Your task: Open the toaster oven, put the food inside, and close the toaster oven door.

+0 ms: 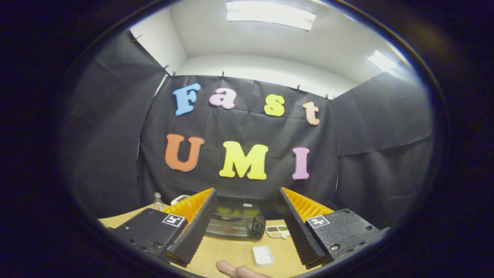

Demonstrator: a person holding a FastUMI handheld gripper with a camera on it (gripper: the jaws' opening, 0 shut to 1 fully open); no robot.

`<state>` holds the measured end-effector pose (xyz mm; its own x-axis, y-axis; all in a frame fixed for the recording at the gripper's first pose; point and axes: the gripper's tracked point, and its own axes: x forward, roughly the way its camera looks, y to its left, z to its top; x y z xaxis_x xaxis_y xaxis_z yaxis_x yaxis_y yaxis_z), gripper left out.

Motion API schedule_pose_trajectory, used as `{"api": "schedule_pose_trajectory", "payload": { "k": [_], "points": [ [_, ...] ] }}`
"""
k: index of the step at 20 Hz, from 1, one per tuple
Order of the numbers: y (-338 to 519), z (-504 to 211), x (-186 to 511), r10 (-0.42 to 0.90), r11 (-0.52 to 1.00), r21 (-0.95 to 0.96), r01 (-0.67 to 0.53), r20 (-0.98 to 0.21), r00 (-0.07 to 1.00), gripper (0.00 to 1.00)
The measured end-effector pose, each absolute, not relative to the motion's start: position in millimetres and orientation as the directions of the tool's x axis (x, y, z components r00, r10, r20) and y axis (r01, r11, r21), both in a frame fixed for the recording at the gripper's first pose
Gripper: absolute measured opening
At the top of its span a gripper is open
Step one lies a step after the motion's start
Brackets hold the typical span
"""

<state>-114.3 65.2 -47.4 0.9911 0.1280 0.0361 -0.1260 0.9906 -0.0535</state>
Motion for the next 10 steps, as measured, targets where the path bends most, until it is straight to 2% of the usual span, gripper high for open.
{"api": "schedule_pose_trajectory", "payload": {
  "k": [5,10],
  "points": [
    [58,-82,-111,0.128,0.992,-0.010,-0.129,-0.046,0.991,0.99],
    [63,-90,-109,0.155,0.988,0.006,-0.155,-0.070,0.985,0.99]
  ]
}}
